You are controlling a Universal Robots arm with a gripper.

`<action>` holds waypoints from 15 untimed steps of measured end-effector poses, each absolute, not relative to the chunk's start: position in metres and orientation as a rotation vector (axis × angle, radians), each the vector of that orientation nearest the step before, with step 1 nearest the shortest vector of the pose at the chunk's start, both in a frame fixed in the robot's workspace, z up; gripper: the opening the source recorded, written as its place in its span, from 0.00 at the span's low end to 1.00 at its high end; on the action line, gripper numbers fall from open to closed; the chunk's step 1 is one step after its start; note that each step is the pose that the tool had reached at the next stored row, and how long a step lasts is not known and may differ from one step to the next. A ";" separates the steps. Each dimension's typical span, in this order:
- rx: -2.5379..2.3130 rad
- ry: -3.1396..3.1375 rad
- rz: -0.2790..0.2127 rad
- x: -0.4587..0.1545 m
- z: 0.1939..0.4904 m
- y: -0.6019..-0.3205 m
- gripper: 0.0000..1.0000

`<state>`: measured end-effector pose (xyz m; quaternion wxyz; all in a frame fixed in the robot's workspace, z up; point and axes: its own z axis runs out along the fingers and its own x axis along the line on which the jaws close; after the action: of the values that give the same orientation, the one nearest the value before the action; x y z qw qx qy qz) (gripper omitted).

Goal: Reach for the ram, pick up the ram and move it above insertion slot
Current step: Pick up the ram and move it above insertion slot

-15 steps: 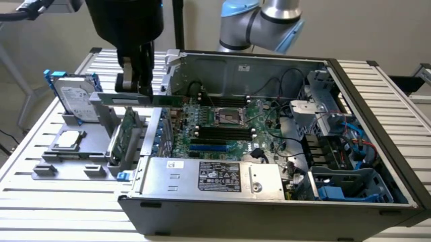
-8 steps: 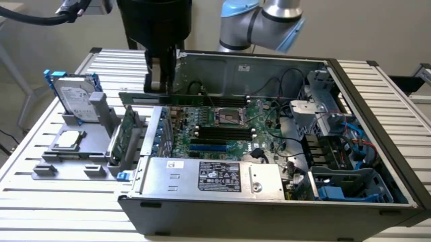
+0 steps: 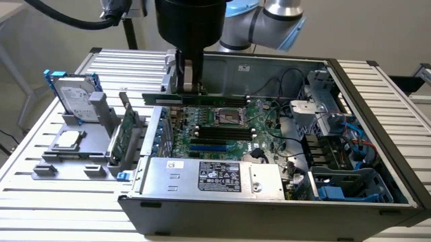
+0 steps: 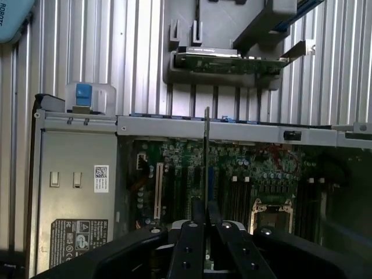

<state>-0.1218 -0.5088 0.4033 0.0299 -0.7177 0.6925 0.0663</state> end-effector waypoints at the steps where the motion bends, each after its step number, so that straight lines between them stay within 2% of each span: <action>1: -2.213 2.135 0.204 -0.117 0.403 -0.508 0.14; 6: -2.213 2.135 0.204 -0.096 0.400 -0.500 0.14; 15: -2.217 2.140 0.196 -0.075 0.395 -0.467 0.14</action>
<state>-0.0754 -0.4670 0.3952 0.0269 -0.7178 0.6928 0.0634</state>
